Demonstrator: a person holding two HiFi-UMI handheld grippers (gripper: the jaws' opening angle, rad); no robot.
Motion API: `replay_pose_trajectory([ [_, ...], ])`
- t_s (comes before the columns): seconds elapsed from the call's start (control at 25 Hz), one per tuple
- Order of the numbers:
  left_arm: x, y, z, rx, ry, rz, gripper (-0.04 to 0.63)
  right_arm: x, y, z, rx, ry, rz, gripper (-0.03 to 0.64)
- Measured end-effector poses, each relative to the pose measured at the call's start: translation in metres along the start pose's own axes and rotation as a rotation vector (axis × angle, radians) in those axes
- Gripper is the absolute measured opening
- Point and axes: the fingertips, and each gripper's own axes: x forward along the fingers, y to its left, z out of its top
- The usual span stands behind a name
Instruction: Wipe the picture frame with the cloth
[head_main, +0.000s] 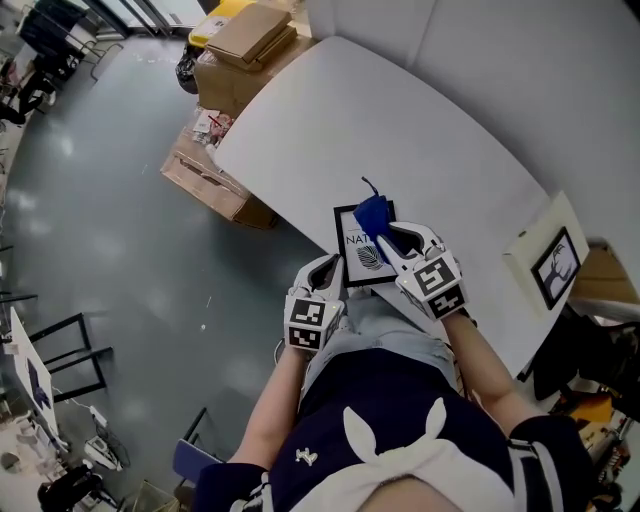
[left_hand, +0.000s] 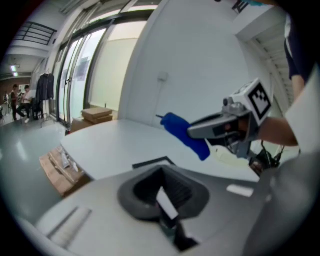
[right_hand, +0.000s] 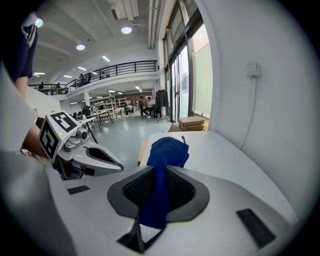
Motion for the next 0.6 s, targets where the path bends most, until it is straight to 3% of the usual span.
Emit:
replay_pose_trajectory([
  [0.6,0.047,0.018,-0.034,-0.067,0.082,0.028,0.002,0.063,-0.017,-0.017,-0.052,0.071,0.043,0.067],
])
